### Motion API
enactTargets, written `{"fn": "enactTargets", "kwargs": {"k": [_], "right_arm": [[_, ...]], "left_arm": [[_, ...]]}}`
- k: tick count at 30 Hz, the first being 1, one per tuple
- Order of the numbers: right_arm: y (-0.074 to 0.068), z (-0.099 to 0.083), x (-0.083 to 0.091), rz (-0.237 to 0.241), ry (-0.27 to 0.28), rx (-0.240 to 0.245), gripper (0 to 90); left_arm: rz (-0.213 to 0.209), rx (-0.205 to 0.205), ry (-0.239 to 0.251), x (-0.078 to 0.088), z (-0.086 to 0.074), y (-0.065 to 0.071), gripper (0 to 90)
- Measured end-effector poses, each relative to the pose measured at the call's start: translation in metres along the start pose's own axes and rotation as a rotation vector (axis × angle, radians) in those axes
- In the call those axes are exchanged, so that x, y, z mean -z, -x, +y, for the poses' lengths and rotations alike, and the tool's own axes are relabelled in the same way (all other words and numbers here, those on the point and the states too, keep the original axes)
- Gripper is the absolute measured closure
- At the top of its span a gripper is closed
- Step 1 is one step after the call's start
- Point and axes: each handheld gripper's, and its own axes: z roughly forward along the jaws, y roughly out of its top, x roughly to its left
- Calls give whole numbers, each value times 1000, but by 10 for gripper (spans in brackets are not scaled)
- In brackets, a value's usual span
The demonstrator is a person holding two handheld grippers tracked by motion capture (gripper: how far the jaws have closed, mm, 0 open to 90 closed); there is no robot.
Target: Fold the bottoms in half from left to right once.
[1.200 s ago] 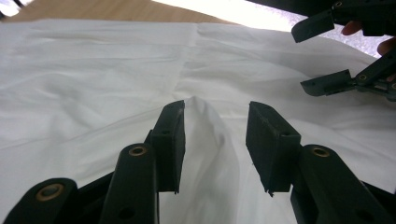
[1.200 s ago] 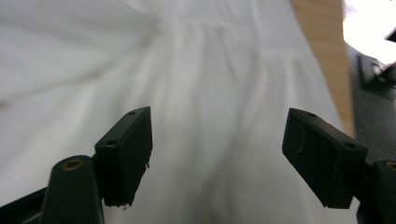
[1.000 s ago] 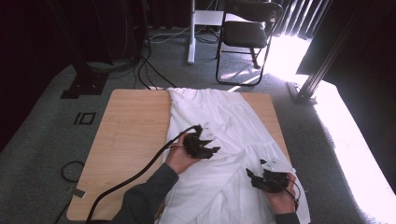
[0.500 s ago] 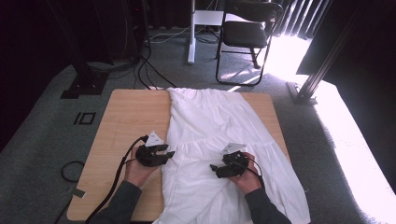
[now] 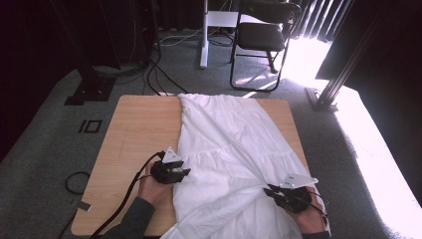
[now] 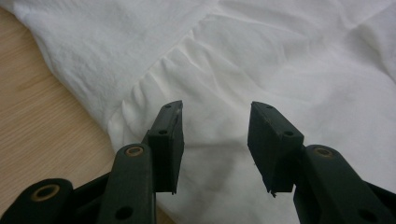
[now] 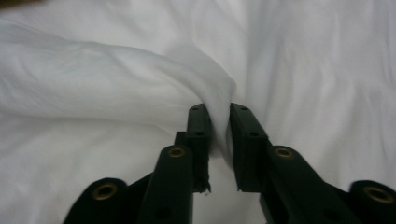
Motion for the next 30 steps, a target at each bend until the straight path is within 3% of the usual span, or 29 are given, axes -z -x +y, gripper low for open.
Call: {"fn": "enactTargets", "kwargs": {"k": [1, 3, 4, 5, 6, 7, 8, 12, 14, 15, 16, 18, 19, 23, 30], "right_arm": [[5, -7, 0, -13, -20, -36, 633], [11, -15, 0, -101, -23, -104, 487], [14, -16, 1, -113, 3, -148, 468], [14, -16, 1, -113, 3, -148, 468], [16, -15, 2, -115, 39, -185, 438], [18, -7, -3, -136, 77, -233, 408], [19, -2, -10, -147, 76, -241, 398], [24, 7, -51, -137, -6, -280, 371], [27, 7, -70, -131, -63, -316, 427], [28, 7, -77, -111, -72, -320, 490], [28, 8, -80, -99, -85, -323, 616], [18, 14, -72, -125, -33, -251, 820], [14, 18, -68, -131, -14, -228, 874], [2, 38, -37, -211, 56, -141, 899], [10, 47, 3, -267, 172, -147, 900]], "left_arm": [[-1, 0, -1, -1, 0, 1, 572], [2, -5, -4, -3, 0, 2, 572], [-1, -3, -3, -4, 0, 2, 572], [-1, -3, -3, -4, 0, 2, 571], [-3, -2, -7, -6, -1, 3, 571], [-2, -1, -6, -7, -1, 3, 572], [-3, -3, -5, -7, -1, 4, 572], [-2, -15, -9, -7, -2, 8, 557], [6, -23, -14, -7, -3, 9, 546], [7, -26, -13, -7, -3, 9, 546], [9, -29, -11, -6, -4, 9, 546], [13, -26, -10, -6, -4, 9, 542], [14, -24, -7, -6, -4, 9, 536], [13, -19, 2, -5, -4, 9, 534], [12, -18, 2, -7, -4, 9, 524]]}}
